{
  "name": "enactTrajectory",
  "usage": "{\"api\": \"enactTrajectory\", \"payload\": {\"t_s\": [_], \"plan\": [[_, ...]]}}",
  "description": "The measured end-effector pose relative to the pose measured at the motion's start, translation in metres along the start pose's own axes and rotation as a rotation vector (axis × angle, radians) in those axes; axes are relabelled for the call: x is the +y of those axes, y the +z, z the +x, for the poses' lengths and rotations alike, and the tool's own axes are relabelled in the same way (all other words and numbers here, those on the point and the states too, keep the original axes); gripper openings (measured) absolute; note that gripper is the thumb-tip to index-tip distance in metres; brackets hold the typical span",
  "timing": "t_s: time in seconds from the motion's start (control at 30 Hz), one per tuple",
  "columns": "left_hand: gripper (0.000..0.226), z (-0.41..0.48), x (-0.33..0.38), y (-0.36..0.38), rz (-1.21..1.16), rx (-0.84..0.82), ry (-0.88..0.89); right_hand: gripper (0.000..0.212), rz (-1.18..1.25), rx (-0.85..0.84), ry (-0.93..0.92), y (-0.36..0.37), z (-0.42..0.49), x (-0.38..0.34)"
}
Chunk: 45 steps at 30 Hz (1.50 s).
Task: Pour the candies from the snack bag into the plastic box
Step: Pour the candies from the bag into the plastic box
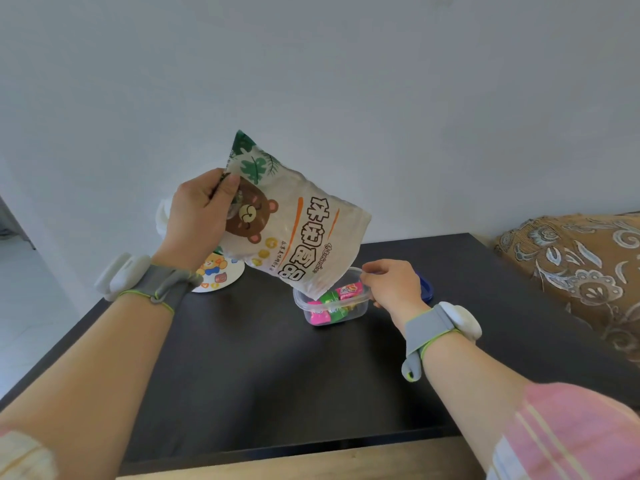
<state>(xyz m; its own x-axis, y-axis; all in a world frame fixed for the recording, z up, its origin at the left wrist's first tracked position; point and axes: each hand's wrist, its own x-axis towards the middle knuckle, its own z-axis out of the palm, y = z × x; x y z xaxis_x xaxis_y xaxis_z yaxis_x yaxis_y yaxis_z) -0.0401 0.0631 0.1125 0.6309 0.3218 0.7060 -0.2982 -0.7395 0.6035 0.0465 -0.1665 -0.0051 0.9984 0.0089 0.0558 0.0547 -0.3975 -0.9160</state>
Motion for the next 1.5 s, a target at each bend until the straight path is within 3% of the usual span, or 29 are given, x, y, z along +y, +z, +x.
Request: {"api": "enactTrajectory", "payload": {"t_s": [0.3, 0.63, 0.87, 1.03, 1.2, 1.3, 1.5], "plan": [[0.034, 0.002, 0.001, 0.0, 0.03, 0.013, 0.02, 0.025, -0.012, 0.004, -0.003, 0.0, -0.002, -0.001], [0.034, -0.006, -0.032, -0.014, -0.093, 0.136, -0.163, 0.025, -0.017, 0.0, -0.035, -0.005, -0.008, -0.002], [0.03, -0.011, -0.049, -0.029, -0.303, 0.221, -0.33, 0.043, -0.152, -0.116, -0.079, -0.008, -0.015, -0.013], [0.028, -0.019, -0.059, -0.03, -0.418, 0.266, -0.427, 0.03, -0.192, -0.184, -0.042, -0.005, -0.016, -0.017], [0.05, -0.02, -0.07, -0.026, -0.501, 0.302, -0.468, 0.027, -0.27, -0.231, -0.039, 0.007, -0.015, -0.021], [0.042, -0.024, -0.062, -0.024, -0.51, 0.316, -0.484, 0.026, -0.284, -0.228, -0.041, 0.01, -0.015, -0.027], [0.03, -0.025, -0.058, -0.02, -0.517, 0.335, -0.495, 0.048, -0.463, -0.262, -0.035, 0.009, -0.012, -0.028]]}}
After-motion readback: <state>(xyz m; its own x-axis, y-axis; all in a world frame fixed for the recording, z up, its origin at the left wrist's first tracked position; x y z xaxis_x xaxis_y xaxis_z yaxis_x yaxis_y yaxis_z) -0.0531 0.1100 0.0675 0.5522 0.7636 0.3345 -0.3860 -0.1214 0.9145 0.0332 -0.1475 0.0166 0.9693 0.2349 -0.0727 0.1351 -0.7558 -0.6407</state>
